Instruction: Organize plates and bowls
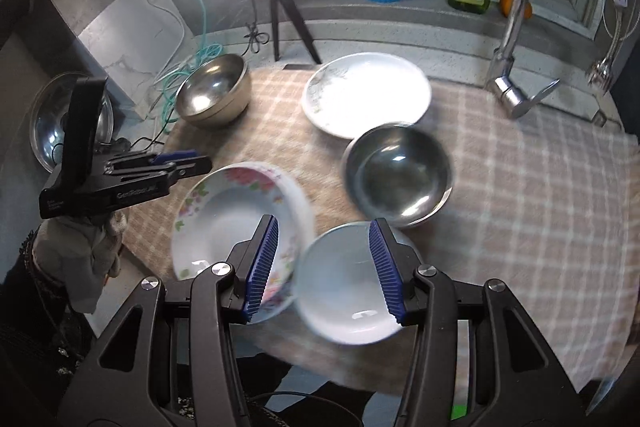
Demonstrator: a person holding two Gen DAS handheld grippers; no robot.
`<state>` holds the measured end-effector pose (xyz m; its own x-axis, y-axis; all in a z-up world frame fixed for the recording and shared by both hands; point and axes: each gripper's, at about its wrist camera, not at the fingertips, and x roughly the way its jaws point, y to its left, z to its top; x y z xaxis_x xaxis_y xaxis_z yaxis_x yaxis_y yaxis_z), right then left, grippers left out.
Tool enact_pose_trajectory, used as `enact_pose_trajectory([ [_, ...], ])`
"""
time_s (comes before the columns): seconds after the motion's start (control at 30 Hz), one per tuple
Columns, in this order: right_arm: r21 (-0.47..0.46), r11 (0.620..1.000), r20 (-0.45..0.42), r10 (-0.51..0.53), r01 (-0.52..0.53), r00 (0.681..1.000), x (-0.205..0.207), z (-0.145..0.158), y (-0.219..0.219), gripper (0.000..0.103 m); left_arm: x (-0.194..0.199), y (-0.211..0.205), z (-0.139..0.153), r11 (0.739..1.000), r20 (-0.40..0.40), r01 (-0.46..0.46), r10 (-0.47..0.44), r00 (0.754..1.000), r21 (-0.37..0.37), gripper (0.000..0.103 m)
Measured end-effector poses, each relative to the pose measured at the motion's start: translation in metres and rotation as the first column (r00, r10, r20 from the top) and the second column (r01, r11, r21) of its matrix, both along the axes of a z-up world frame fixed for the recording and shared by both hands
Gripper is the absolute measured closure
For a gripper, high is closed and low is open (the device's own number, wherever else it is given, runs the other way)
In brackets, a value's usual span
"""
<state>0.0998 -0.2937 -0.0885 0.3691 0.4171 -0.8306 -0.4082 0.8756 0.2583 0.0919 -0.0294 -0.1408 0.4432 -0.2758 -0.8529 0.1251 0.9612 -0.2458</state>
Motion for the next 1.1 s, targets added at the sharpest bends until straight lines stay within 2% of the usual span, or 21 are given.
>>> enact_pose_trajectory([
  [0.13,-0.028,0.997,0.028,0.076,-0.075,0.997,0.035,0.005,-0.027,0.053,0.009,-0.013,-0.003,0.995,-0.012,-0.088,0.087,0.996,-0.052,0.077],
  [0.3,-0.055,0.988,0.033,0.146,-0.144,0.989,0.082,-0.003,-0.049,0.053,0.015,-0.02,-0.011,0.97,-0.032,-0.211,0.208,0.978,-0.124,0.077],
  [0.43,-0.02,0.985,-0.004,0.171,-0.171,0.985,0.12,-0.016,-0.055,0.053,0.019,-0.022,-0.014,0.949,-0.046,-0.281,0.277,0.96,-0.145,0.077],
  [0.6,0.017,0.979,-0.056,0.206,-0.205,0.977,0.164,-0.038,-0.043,0.053,0.027,-0.024,-0.015,0.927,-0.058,-0.343,0.339,0.939,-0.153,0.077],
  [0.8,-0.014,0.975,-0.103,0.218,-0.221,0.97,0.21,-0.066,-0.022,0.053,0.047,-0.026,-0.021,0.906,-0.083,-0.391,0.383,0.92,-0.159,0.077],
  [0.93,-0.061,0.967,-0.128,0.238,-0.248,0.963,0.235,-0.085,-0.005,0.062,0.061,-0.029,-0.027,0.891,-0.102,-0.419,0.407,0.908,-0.172,0.077],
  [1.1,-0.089,0.958,-0.146,0.26,-0.274,0.955,0.254,-0.099,0.012,0.062,0.082,-0.033,-0.037,0.887,-0.126,-0.431,0.414,0.901,-0.163,0.077],
])
